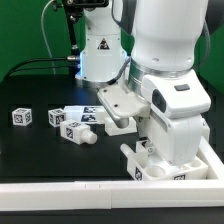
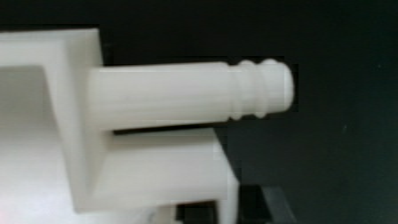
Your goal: Assemble chair
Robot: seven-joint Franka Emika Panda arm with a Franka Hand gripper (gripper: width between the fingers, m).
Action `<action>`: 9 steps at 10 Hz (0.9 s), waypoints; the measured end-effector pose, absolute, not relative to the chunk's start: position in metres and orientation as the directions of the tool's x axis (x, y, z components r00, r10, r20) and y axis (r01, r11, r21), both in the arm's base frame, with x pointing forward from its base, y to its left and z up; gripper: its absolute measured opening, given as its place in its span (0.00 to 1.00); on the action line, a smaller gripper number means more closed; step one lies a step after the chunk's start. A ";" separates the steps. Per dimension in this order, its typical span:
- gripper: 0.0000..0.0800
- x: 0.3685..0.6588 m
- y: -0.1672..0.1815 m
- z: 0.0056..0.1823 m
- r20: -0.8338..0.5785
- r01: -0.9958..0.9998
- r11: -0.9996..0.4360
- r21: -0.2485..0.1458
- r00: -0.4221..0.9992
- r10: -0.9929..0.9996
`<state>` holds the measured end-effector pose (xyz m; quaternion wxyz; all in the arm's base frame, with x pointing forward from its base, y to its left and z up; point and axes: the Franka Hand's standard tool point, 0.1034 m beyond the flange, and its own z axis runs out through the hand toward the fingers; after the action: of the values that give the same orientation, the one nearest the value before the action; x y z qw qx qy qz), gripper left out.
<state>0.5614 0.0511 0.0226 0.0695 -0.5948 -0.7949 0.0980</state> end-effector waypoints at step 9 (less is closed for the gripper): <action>0.05 0.572 0.079 0.027 -0.051 0.952 0.017 -0.306 -0.034 0.998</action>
Offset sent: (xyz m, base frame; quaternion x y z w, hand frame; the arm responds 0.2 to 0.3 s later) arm 0.0194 0.0297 -0.0079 0.0053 0.0231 0.0643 0.9976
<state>0.5718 0.0789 0.0266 0.0898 -0.6891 -0.7074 0.1291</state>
